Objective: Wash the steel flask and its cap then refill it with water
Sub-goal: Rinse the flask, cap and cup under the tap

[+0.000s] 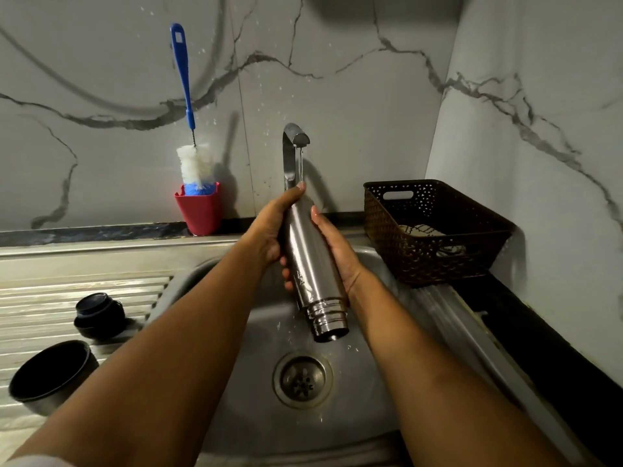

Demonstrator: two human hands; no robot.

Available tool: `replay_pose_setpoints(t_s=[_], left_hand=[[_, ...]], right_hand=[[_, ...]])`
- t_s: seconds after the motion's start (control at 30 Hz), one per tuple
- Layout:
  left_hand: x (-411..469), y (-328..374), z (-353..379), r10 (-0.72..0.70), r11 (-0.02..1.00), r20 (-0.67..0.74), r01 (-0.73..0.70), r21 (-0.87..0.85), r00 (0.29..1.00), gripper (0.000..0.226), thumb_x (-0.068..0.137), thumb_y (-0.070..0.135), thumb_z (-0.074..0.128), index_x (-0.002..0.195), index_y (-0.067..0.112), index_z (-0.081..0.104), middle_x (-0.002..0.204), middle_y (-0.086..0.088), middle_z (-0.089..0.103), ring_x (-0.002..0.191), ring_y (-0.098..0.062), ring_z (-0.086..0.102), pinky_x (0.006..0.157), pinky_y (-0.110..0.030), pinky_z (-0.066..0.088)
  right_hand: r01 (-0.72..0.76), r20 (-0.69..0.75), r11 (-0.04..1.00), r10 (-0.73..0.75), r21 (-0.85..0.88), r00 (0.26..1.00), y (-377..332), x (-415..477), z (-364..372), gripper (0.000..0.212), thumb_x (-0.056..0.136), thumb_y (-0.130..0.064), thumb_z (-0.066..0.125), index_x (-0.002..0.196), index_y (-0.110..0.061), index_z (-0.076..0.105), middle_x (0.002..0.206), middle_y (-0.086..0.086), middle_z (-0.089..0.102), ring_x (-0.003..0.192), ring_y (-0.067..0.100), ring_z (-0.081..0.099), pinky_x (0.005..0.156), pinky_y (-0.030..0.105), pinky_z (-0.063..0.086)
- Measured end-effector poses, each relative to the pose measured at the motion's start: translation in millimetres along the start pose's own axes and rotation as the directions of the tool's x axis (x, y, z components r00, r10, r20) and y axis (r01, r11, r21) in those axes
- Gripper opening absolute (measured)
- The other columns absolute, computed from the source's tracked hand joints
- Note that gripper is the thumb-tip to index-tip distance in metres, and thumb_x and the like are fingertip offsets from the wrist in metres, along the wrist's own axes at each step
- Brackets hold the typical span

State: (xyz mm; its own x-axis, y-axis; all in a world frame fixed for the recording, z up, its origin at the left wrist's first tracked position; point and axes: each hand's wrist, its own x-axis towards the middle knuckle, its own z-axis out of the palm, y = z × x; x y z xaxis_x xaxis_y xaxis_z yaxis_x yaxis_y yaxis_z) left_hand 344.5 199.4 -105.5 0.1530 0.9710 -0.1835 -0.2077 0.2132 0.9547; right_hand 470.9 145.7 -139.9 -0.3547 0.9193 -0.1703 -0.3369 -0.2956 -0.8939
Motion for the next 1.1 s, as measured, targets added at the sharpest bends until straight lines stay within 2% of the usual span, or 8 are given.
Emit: replay_pose_setpoints(t_s=[0.1,0.3,0.53,0.63,0.8,0.93,1.0,1.1], left_hand=[[6,0,-2,0.002,1.0,-0.02,-0.002,0.004,1.0,0.07,0.074,0.05,0.086,0.124,0.005,0.064,0.097,-0.015,0.075,0.08,-0.03,0.075,0.073,-0.042,0.063],[23,5,6,0.358,0.914,-0.249,-0.284,0.289,0.9,0.026,0.082,0.033,0.086,0.085,0.014,0.067,0.087,-0.005,0.072,0.083,-0.022,0.072,0.077,-0.038,0.063],[17,-34,16,0.516,0.74,-0.163,-0.342,0.579,0.841,0.057,0.089,0.051,0.075,0.13,0.018,0.053,0.119,-0.003,0.063,0.106,-0.022,0.066,0.087,-0.037,0.059],[15,-35,11,0.559,0.658,-0.132,-0.341,0.671,0.819,0.057,0.078,0.053,0.083,0.119,0.021,0.062,0.109,0.0,0.072,0.095,-0.017,0.072,0.082,-0.036,0.062],[6,8,-2,0.379,0.83,-0.023,-0.329,0.45,0.925,0.038,0.084,0.038,0.084,0.104,0.007,0.073,0.095,-0.007,0.077,0.085,-0.022,0.078,0.073,-0.029,0.063],[0,0,0,0.426,0.87,-0.059,-0.391,0.299,0.903,0.039,0.087,0.039,0.08,0.107,0.006,0.073,0.095,-0.008,0.076,0.087,-0.023,0.076,0.074,-0.031,0.062],[0,-10,7,0.552,0.765,-0.136,-0.435,0.475,0.823,0.029,0.096,0.04,0.071,0.1,0.011,0.069,0.093,-0.004,0.073,0.082,-0.015,0.072,0.075,-0.027,0.06],[-5,-23,25,0.701,0.448,-0.056,-0.378,0.811,0.711,0.023,0.108,0.034,0.049,0.115,0.014,0.058,0.112,-0.006,0.064,0.097,-0.015,0.063,0.087,-0.031,0.056]], right_hand=[[-0.033,0.006,0.999,0.033,0.014,0.999,-2,1,1,0.083,0.088,-0.073,0.06,0.13,-0.001,0.058,0.09,0.023,0.071,0.07,0.034,0.071,0.062,0.043,0.064],[0.072,-0.154,0.936,-0.132,-0.346,0.979,11,13,-2,0.057,0.083,-0.042,0.077,0.13,-0.015,0.059,0.11,0.02,0.075,0.091,0.033,0.075,0.079,0.043,0.062],[0.023,-0.319,0.66,-0.393,-0.751,0.863,18,18,-9,0.068,0.081,-0.029,0.082,0.139,-0.029,0.047,0.115,0.001,0.067,0.097,0.02,0.067,0.079,0.037,0.058],[0.102,-0.263,0.724,-0.373,-0.683,0.89,18,19,-13,0.067,0.08,-0.027,0.081,0.14,-0.03,0.05,0.111,0.001,0.071,0.096,0.02,0.07,0.08,0.036,0.059],[0.149,-0.094,0.943,-0.185,-0.296,0.978,12,6,-9,0.056,0.083,-0.025,0.082,0.131,-0.014,0.055,0.1,0.018,0.072,0.077,0.029,0.073,0.067,0.039,0.061],[0.136,-0.062,0.958,-0.157,-0.253,0.986,14,8,-8,0.054,0.081,-0.026,0.083,0.126,-0.012,0.058,0.1,0.022,0.071,0.08,0.036,0.072,0.076,0.047,0.063],[0.157,-0.163,0.903,-0.239,-0.4,0.957,17,13,-7,0.056,0.075,-0.026,0.084,0.124,-0.019,0.059,0.104,0.016,0.074,0.091,0.032,0.073,0.088,0.051,0.061],[0.137,-0.265,0.742,-0.396,-0.656,0.879,23,14,-6,0.064,0.069,-0.036,0.08,0.127,-0.022,0.056,0.109,0.006,0.073,0.098,0.027,0.071,0.089,0.051,0.06]])
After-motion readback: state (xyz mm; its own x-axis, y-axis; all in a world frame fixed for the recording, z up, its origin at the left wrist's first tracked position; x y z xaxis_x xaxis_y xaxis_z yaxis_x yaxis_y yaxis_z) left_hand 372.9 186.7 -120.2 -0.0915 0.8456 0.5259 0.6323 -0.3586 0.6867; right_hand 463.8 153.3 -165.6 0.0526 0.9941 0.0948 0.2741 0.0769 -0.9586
